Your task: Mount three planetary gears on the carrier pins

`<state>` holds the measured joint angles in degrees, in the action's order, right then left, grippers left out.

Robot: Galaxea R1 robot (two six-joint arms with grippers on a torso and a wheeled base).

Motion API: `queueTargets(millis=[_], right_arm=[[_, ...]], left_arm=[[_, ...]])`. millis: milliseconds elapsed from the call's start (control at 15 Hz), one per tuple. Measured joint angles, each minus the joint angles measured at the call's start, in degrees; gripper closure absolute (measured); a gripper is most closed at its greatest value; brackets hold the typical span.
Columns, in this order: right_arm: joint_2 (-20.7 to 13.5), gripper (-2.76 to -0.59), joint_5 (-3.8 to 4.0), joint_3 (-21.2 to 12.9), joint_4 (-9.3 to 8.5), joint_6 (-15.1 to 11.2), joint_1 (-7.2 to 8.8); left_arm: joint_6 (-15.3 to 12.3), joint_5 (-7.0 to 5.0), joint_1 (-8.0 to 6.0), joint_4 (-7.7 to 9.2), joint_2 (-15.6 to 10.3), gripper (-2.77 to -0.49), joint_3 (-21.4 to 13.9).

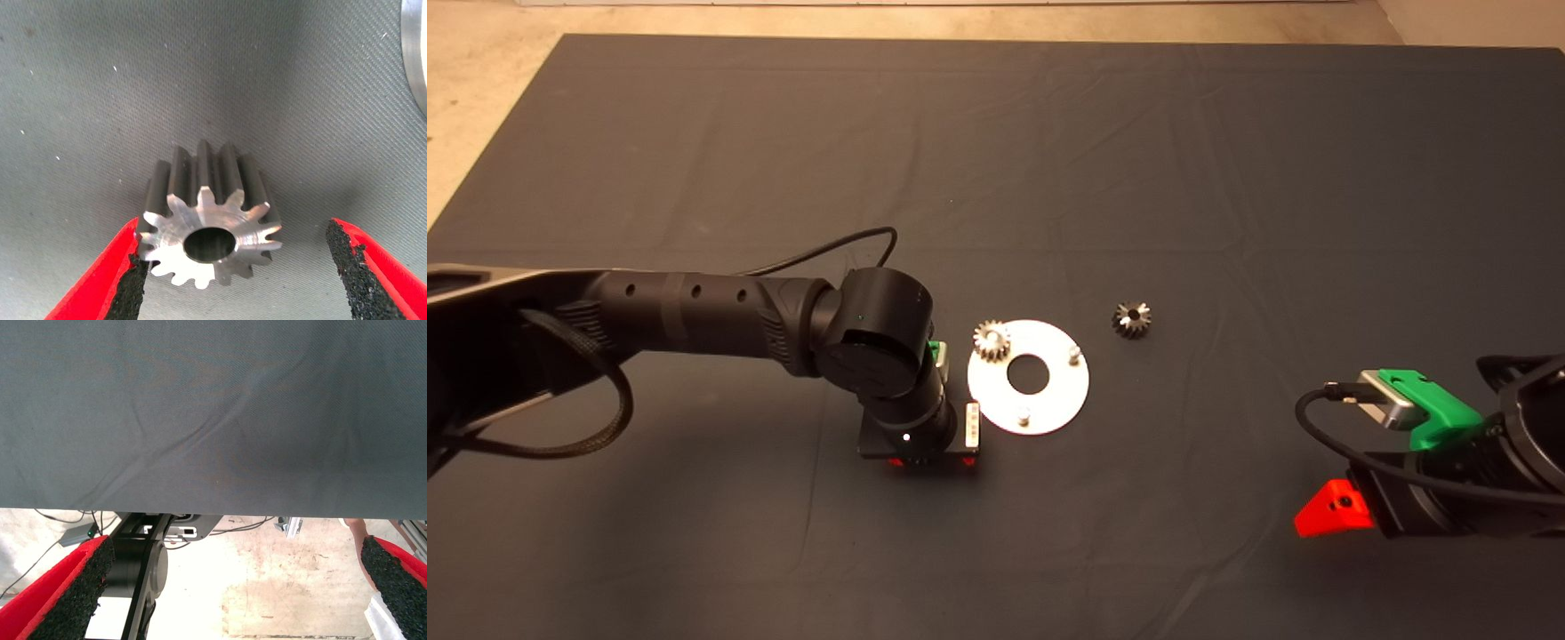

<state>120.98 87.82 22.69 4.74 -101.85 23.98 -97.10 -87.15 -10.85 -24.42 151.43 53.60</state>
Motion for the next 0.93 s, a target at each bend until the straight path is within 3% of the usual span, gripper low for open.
queueTargets(millis=[667,733,933], right_arm=[[0.02,-2.76,0.0,0.0,0.0,0.0,0.0],[0.0,-2.76,0.02,0.0,0.0,0.0,0.0],[0.13,-2.76,-0.01,0.0,0.0,0.0,0.0]], left_arm=[[3.02,-0.33,-0.15,-0.33,-0.52,-1.51,0.45],[3.29,-0.5,-0.15,-0.33,-0.55,-1.39,0.54],[3.8,-0.41,-0.15,-0.38,-0.63,-1.37,0.56]])
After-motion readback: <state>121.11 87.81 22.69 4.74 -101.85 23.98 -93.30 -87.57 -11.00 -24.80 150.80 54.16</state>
